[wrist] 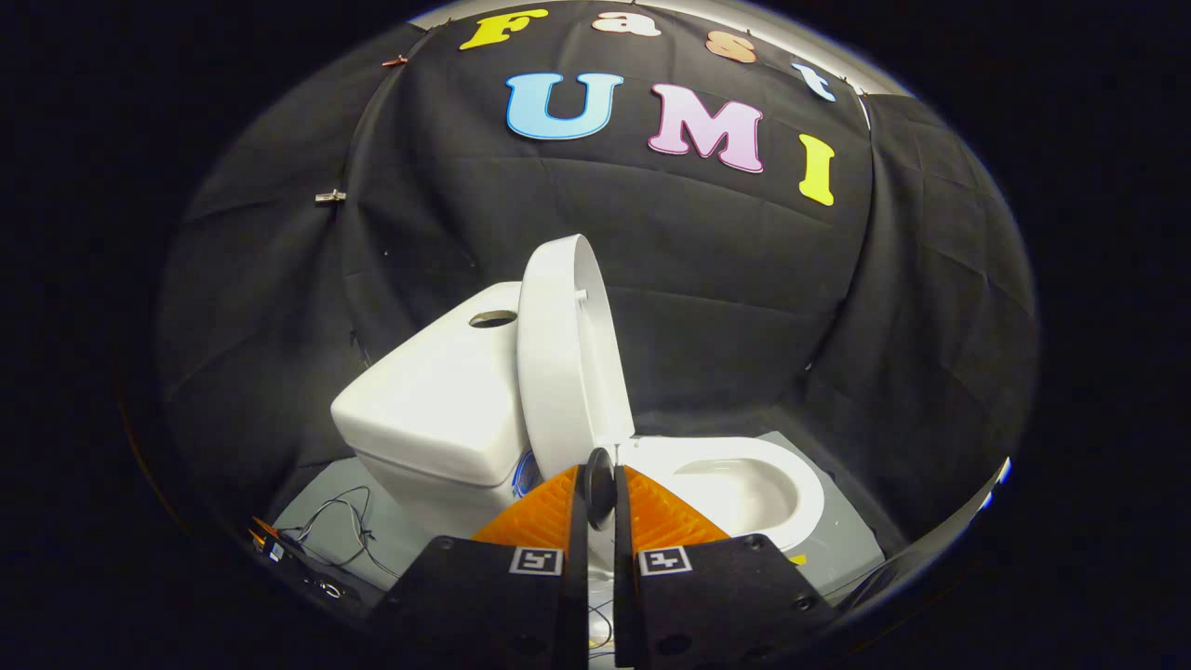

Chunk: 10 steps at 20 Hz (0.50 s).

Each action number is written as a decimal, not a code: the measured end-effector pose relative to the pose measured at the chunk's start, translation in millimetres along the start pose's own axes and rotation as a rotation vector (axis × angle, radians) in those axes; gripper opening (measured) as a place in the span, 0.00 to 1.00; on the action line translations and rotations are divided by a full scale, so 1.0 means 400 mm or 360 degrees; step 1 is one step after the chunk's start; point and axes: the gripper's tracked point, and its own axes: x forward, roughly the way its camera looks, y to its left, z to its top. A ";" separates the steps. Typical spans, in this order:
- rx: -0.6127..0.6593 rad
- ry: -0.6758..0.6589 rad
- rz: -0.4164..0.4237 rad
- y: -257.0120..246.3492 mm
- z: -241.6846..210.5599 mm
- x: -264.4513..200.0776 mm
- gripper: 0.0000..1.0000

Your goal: Open the toilet lid.

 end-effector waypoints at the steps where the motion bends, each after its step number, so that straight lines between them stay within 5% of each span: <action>1: 0.0023 0.0001 0.0025 0.005 -0.002 0.003 0.17; 2: 0.0023 -0.0005 0.0070 0.018 0.001 0.002 0.18; 9: -0.0157 -0.0054 0.0097 0.035 -0.004 -0.036 0.99; 10: -0.0155 -0.0073 0.0096 0.038 0.004 -0.043 0.99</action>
